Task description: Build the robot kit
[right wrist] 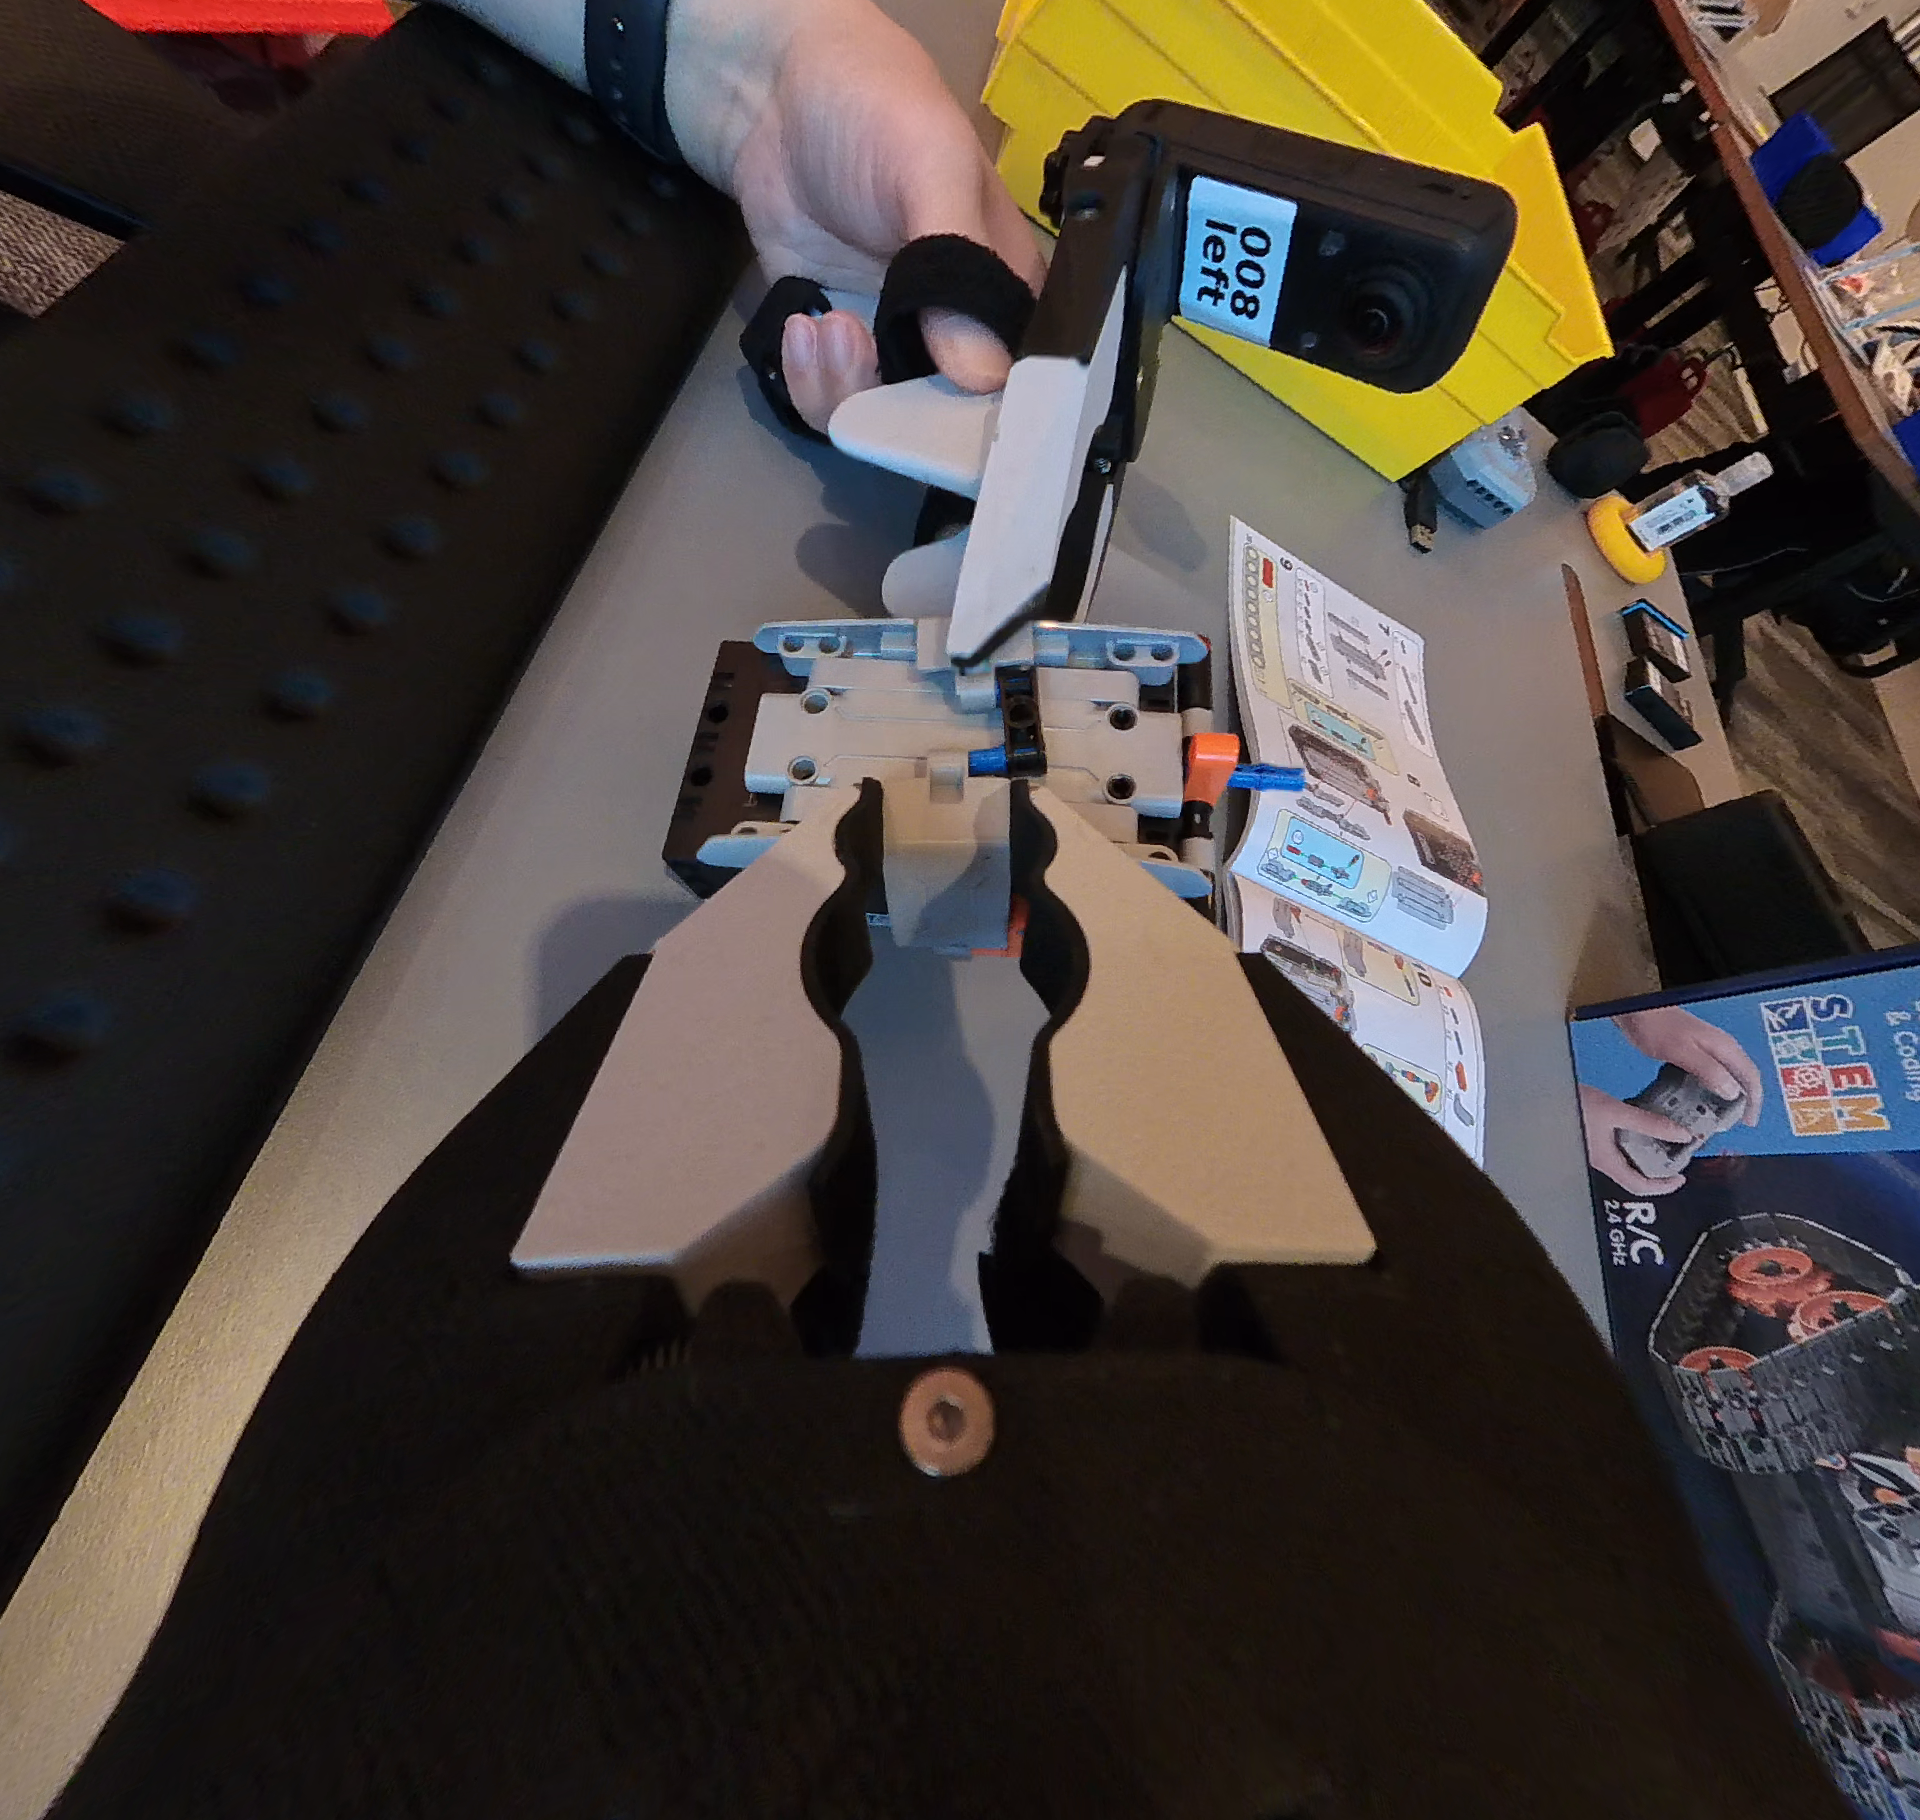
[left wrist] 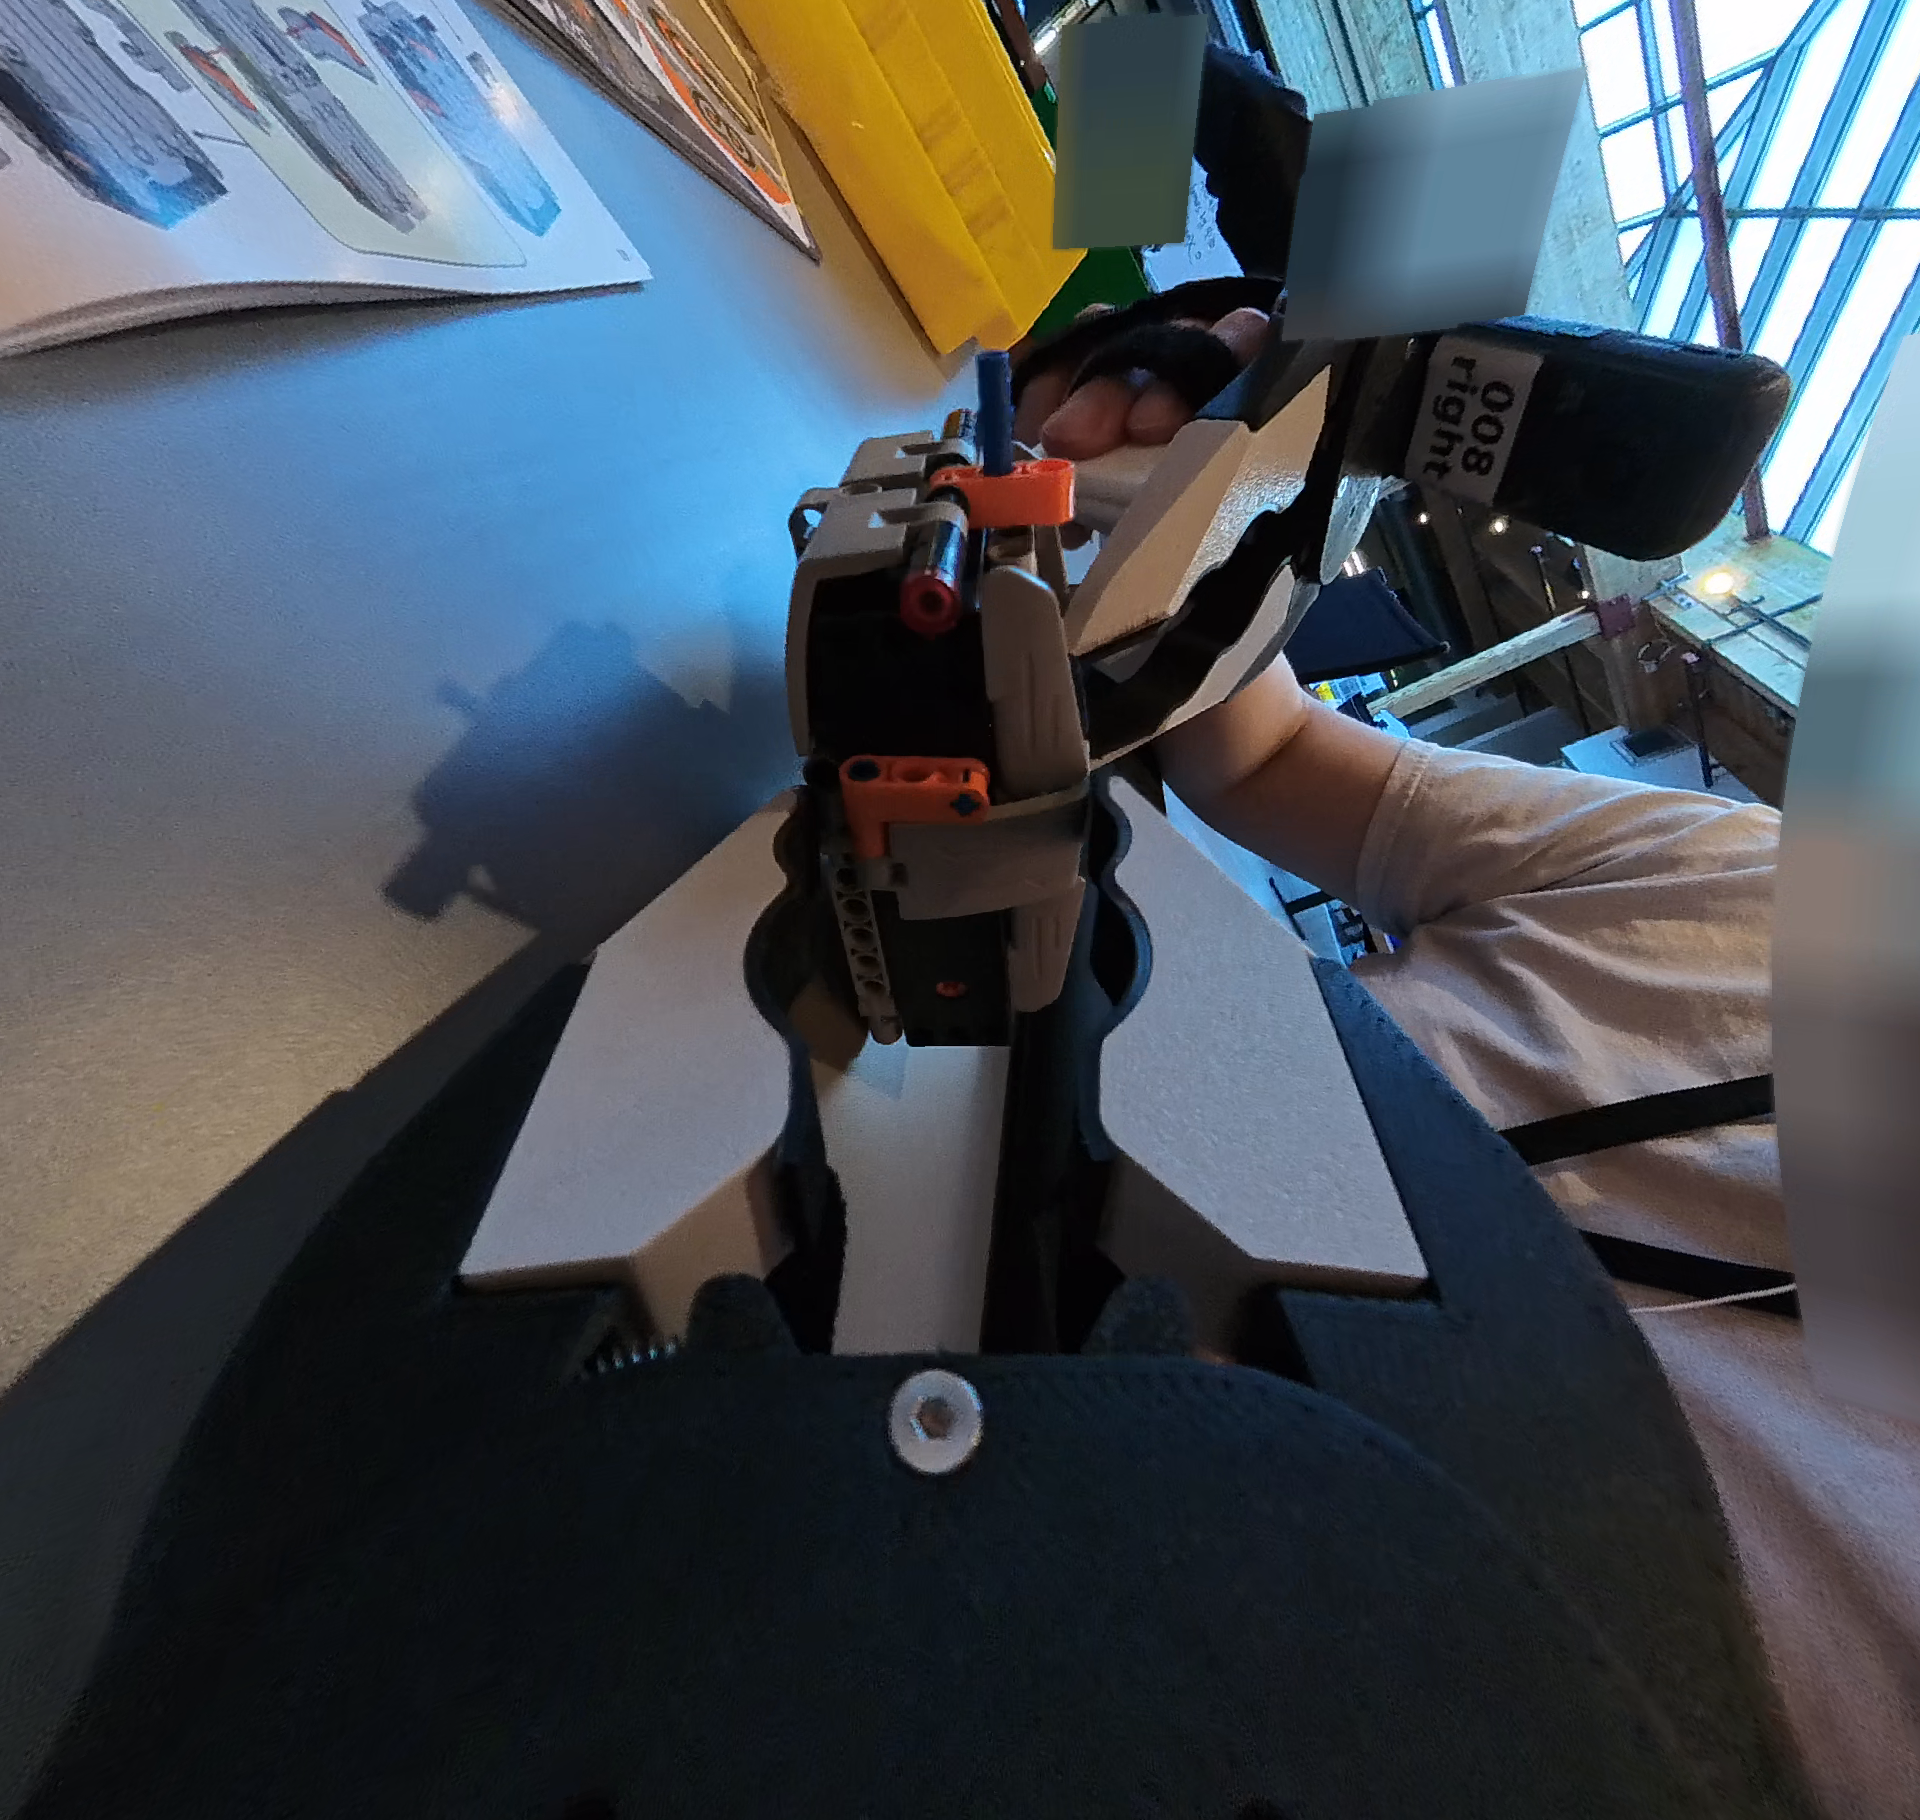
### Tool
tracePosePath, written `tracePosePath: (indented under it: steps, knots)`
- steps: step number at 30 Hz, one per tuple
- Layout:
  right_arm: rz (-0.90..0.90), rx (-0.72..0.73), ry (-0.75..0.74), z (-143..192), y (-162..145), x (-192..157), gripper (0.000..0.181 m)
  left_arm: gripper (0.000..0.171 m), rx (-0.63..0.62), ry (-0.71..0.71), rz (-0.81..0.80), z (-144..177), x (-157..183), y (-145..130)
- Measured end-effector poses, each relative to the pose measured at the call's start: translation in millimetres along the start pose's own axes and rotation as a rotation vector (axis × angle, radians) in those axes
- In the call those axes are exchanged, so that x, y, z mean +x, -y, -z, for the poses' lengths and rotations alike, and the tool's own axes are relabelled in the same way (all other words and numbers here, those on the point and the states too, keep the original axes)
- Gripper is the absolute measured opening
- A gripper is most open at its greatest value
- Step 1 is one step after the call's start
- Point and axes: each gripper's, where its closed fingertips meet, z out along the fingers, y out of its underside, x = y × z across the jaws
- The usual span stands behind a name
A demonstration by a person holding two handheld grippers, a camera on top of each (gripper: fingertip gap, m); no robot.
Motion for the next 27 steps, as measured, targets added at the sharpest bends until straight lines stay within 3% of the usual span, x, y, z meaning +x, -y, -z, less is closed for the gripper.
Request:
tracePosePath:
  steps: [6, 12, 15, 18, 21, 24, 27]
  knots:
    - [0.016, 0.014, -0.028, -1, 1, 0, 0.023, 0.059, 0.086, -0.053, 0.093, 5, 3, 11]
    - [-0.03, 0.012, -0.008, -4, 0, -1, 0.023, 0.052, 0.104, 0.037, 0.044, 16, -4, 14]
    - [-0.081, 0.016, 0.027, -4, -4, -3, 0.023, 0.051, 0.157, 0.171, -0.121, 41, -1, 22]
    - [-0.124, 0.029, 0.048, -5, -6, -3, 0.023, 0.047, 0.175, 0.337, -0.482, 58, 22, 30]
    - [-0.177, 0.038, 0.081, -9, -9, -2, 0.023, 0.037, 0.051, 0.451, -0.762, 45, 42, 26]
    - [-0.217, 0.047, 0.105, -11, -11, -1, 0.023, 0.036, -0.139, 0.437, -0.819, 20, 45, 21]
    - [-0.248, 0.051, 0.114, -11, -13, -1, 0.023, 0.021, -0.289, 0.436, -0.852, 7, 31, 19]
